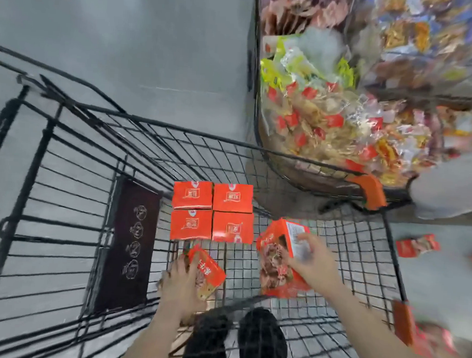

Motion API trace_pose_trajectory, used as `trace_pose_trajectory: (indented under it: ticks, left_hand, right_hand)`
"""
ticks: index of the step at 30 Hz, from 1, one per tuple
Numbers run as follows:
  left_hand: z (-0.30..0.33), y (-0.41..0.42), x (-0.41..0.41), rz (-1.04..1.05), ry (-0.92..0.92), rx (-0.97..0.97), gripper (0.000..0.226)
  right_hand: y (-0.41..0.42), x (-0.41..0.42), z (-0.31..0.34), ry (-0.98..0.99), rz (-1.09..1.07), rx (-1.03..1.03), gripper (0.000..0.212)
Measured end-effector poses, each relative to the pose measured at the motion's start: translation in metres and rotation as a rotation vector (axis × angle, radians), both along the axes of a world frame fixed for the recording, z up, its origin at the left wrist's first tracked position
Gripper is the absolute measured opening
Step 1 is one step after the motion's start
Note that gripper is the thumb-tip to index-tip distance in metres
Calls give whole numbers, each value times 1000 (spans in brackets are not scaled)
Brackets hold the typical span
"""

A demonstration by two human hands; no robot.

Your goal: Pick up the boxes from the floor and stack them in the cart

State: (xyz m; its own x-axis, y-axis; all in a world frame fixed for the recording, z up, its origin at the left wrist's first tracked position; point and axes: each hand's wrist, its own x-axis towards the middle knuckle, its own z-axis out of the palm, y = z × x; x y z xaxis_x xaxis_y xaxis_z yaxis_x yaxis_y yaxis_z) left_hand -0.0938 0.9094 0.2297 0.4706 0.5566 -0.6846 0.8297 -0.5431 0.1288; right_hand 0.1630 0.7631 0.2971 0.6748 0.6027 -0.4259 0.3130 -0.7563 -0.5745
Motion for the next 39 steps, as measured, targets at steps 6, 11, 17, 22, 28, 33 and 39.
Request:
trace_pose_trajectory:
  ticks: [6,11,17,22,28,33,39]
  left_hand:
    - [3,2,31,-53,-267,-38,105]
    - [56,-17,87,-289,-596,-137,111]
    - [72,-17,117,-300,-630,-137,101]
    - [78,-19,125,-267,-647,-231,96]
    - [76,-25,144,-226,-568,-297,91]
    - [78,-18,152,-10,-713,-295,93]
    - [41,12,81,258,-556,-124,99]
  right_hand:
    - [8,-10,-2,150,-226,34,58]
    - [15,0,19,358,-496,59,64]
    - [26,9,53,606,-614,39,49]
    - [16,31,71,-12,100,-76,56]
    - [2,34,61,-362,854,-348,96]
    - [9,50,43,-303,654,-288,84]
    - [59,87,6,-256,575,-282,89]
